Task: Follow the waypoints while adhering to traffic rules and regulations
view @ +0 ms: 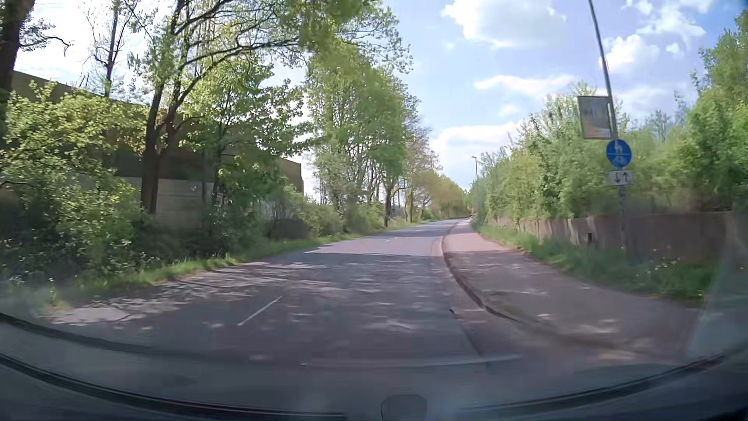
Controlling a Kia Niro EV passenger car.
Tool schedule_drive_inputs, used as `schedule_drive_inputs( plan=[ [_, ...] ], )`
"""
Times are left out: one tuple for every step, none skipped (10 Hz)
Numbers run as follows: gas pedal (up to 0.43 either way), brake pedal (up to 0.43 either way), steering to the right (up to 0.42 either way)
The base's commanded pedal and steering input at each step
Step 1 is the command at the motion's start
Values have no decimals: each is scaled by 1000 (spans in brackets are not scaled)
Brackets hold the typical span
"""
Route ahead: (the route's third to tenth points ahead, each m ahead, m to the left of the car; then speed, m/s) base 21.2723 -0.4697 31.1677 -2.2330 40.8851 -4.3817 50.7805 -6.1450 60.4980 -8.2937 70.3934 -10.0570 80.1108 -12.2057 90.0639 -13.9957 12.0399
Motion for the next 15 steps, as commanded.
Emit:
schedule_drive_inputs(
  plan=[
    [98, 0, 24],
    [98, 0, 24],
    [98, 0, 27],
    [98, 0, 30],
    [98, 0, 34],
    [98, 0, 36],
    [98, 0, 36],
    [98, 0, 36],
    [98, 0, 35],
    [98, 0, 35],
    [98, 0, 34],
    [98, 0, 31],
    [98, 0, 28],
    [98, 0, 24],
    [98, 0, 23]
  ],
)
